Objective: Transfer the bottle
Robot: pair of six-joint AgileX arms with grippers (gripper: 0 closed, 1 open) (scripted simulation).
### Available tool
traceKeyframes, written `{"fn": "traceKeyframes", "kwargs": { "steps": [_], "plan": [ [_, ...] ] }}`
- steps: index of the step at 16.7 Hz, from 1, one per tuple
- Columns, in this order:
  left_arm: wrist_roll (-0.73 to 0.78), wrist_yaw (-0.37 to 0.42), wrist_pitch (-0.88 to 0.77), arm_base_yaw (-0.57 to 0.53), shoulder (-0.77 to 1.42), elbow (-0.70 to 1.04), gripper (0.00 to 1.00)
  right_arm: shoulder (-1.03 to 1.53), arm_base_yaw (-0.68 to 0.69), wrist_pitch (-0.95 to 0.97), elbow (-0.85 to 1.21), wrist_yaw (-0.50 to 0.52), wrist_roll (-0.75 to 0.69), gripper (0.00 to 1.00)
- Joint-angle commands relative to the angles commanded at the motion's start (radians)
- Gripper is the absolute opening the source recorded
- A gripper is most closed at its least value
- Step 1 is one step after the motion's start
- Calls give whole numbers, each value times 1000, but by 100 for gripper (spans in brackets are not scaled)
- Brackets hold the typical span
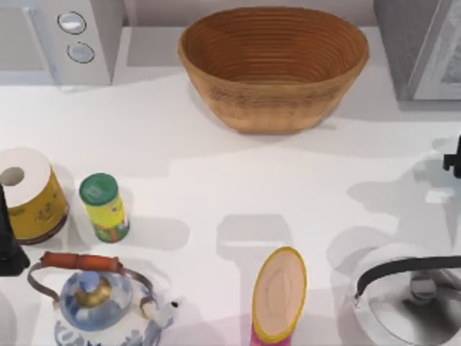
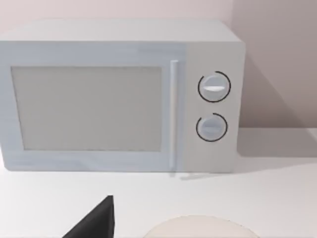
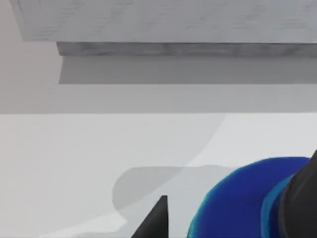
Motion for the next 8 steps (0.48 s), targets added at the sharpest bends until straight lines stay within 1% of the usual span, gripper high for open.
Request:
{"fn": "traceKeyframes", "kwargs": {
  "steps": [2, 3, 8],
  "plan": [
    [0, 0, 0, 0, 0, 0, 100, 0, 0, 0, 0, 0, 0, 98],
    [0, 0, 0, 0, 0, 0, 100, 0, 0, 0, 0, 0, 0, 100],
    [0, 0, 0, 0, 0, 0, 100, 0, 0, 0, 0, 0, 0, 100]
  ]
}}
